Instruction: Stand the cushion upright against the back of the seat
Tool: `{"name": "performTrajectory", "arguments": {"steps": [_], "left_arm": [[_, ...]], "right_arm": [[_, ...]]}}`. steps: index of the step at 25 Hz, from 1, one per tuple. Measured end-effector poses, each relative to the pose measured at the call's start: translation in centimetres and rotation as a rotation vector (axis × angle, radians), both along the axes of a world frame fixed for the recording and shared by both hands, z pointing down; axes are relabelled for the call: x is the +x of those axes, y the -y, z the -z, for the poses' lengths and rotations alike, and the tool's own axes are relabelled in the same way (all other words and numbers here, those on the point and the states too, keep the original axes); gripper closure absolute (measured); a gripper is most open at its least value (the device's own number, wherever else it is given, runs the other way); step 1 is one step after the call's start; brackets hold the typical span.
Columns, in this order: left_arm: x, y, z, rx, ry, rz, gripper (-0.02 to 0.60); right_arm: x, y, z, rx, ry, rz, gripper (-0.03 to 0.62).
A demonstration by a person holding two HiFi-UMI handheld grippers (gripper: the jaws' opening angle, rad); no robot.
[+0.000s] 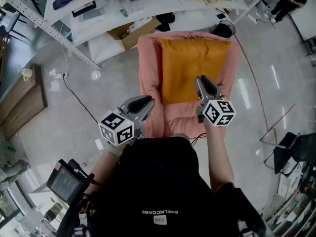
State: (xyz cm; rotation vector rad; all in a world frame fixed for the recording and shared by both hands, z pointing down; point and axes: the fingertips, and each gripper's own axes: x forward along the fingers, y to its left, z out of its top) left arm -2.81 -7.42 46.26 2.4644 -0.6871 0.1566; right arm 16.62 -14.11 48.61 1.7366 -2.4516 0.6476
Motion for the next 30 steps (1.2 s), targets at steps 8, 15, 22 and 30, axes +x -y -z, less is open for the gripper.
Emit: {"name": "performTrajectory", "arguments": {"steps": [8, 15, 22, 30], "left_arm": [[3.7, 0.9, 0.8, 0.015, -0.014, -0.157, 0.518], [5.9, 0.8, 1.4, 0.039, 0.003, -0.256, 0.518], [6.4, 0.3, 1.6, 0.073, 0.013, -0.292, 0.518], [5.6, 0.1, 1.7, 0.095, -0.009, -0.295, 0.515]], "right_arm": [[-0.7, -5.8, 1.8, 0.025, 0.048, -0.075, 0.493], [-2.3, -8.5, 1.1, 0.031, 0.057, -0.081, 0.493], [-4.2, -9.6, 2.0, 0.091, 0.058, -0.044, 0.496], [-4.7, -9.8, 1.9, 0.095, 0.058, -0.036, 0.496]]}}
